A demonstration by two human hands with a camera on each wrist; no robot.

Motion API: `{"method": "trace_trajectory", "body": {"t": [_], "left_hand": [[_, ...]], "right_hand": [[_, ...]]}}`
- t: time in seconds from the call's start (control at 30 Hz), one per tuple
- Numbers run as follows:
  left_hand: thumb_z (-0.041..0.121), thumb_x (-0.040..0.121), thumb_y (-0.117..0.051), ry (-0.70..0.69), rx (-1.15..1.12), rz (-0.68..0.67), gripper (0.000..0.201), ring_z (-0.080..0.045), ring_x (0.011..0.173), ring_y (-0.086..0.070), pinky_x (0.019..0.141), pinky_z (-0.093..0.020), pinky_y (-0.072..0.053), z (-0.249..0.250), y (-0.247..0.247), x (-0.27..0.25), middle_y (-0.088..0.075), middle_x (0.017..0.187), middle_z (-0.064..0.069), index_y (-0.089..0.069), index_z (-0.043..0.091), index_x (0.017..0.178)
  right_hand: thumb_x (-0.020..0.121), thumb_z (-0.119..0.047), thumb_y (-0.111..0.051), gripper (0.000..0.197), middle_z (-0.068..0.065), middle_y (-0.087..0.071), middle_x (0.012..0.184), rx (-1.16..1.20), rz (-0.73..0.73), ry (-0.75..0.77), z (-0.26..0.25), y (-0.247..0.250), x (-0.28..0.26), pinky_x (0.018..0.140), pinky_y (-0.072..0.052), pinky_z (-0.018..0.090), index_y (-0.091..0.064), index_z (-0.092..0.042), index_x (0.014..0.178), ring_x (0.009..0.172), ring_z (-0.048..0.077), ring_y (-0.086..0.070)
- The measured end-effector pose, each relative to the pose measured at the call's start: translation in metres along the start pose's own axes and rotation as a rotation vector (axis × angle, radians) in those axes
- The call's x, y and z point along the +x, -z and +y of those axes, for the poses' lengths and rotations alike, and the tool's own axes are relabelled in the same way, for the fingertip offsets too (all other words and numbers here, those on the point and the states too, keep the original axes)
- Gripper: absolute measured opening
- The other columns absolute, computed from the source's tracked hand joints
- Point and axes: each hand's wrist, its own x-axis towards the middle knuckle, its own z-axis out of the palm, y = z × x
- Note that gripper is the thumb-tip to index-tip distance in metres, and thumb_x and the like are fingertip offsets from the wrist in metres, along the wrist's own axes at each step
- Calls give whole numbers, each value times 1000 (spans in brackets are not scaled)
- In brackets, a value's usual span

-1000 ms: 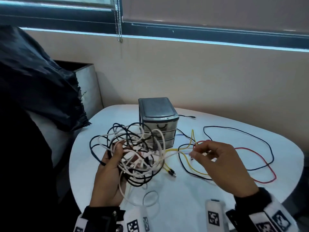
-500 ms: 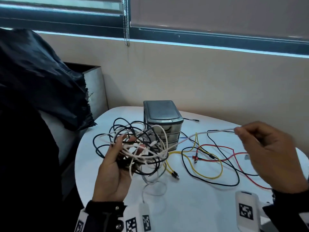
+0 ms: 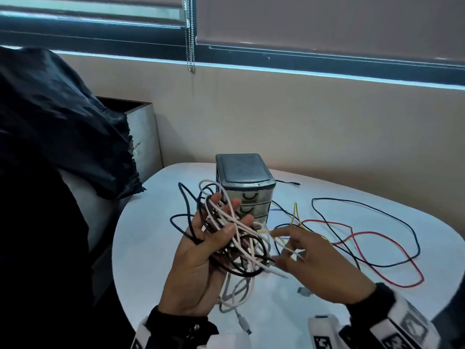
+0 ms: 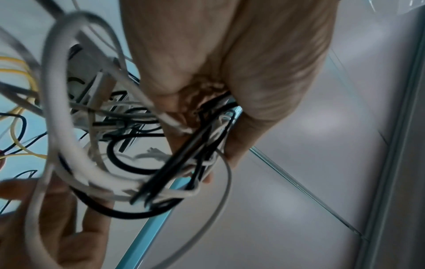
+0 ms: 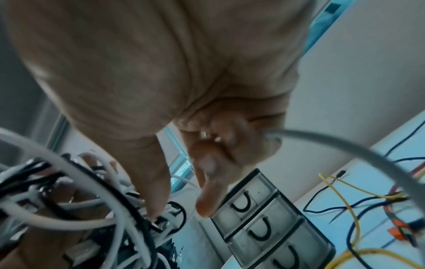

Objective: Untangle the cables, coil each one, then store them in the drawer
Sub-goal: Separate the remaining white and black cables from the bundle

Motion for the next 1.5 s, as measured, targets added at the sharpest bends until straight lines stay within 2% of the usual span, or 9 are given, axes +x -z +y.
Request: {"method": "trace_trajectory", "body": {"t": [0.1, 0.23, 0.33, 0.63, 0.9, 1.03, 1.1, 1.23, 1.5], "left_hand": [[-11, 70, -53, 2, 3, 6, 62, -32, 96, -74, 72, -38, -62, 1, 2, 0, -71, 121, -12, -59, 11, 127], [-14, 68, -49, -33, 11, 48, 64, -25, 94, -75, 66, -35, -61, 11, 14, 3, -73, 118, -8, -61, 14, 123], [-11, 62, -51, -88, -25, 85, 67, -21, 89, -75, 64, -31, -60, 22, 23, 6, -74, 115, -5, -62, 16, 122], [-12, 67, -45, -210, -74, 161, 59, -13, 85, -74, 69, -26, -60, 33, 34, 13, -73, 111, -2, -62, 15, 116], [-9, 68, -46, -233, -69, 172, 57, -19, 76, -72, 70, -32, -62, 29, 30, 12, -73, 101, -3, -62, 12, 117], [9, 83, -50, -166, -121, 138, 27, -18, 60, -61, 60, -31, -57, 26, 23, 8, -63, 79, 1, -67, 15, 103], [26, 91, -50, -142, -122, 146, 19, -12, 49, -51, 52, -26, -52, 26, 22, 7, -53, 71, 5, -67, 18, 94], [36, 94, -46, -102, -123, 139, 31, -5, 35, -31, 40, -21, -39, 23, 20, 6, -36, 60, 7, -62, 19, 74], [34, 92, -47, -62, -82, 66, 34, -6, 32, -26, 38, -22, -34, 18, 13, 2, -35, 61, 3, -46, 17, 63]], "right_hand": [[91, -43, -62, 17, -18, -55, 65, -187, 15, 50, -2, 1, 7, 64, -42, 18, -64, -38, 107, 67, 0, -52], [95, -49, -50, 19, -14, -66, 85, -472, 125, 67, 9, 14, 11, 81, -49, 34, -65, -37, 99, 86, 7, -61], [97, -48, -46, 25, -16, -60, 74, -608, 178, 12, 22, 25, 9, 76, -48, 33, -64, -33, 89, 82, 13, -60], [96, -39, -52, 25, -14, -55, 56, -534, 370, -148, 70, 36, 5, 60, -49, 35, -58, -35, 72, 62, 15, -58], [95, -39, -51, 26, -8, -64, 64, -432, 537, -251, 83, 61, 6, 66, -48, 37, -62, -28, 75, 70, 28, -61], [96, -39, -50, 27, -5, -66, 70, -439, 512, -303, 83, 63, 3, 65, -45, 35, -62, -27, 75, 71, 28, -60], [95, -40, -54, 26, -11, -66, 69, -454, 390, -305, 74, 56, -1, 61, -43, 31, -63, -29, 74, 66, 16, -60], [88, -39, -67, 11, -17, -66, 78, -323, 312, -83, 40, 37, -5, 68, -44, 20, -64, -38, 77, 76, -2, -61], [87, -30, -69, 7, -17, -67, 77, 31, 436, 549, -75, -8, -5, 72, -44, 12, -73, -26, 83, 75, 1, -63]]}}
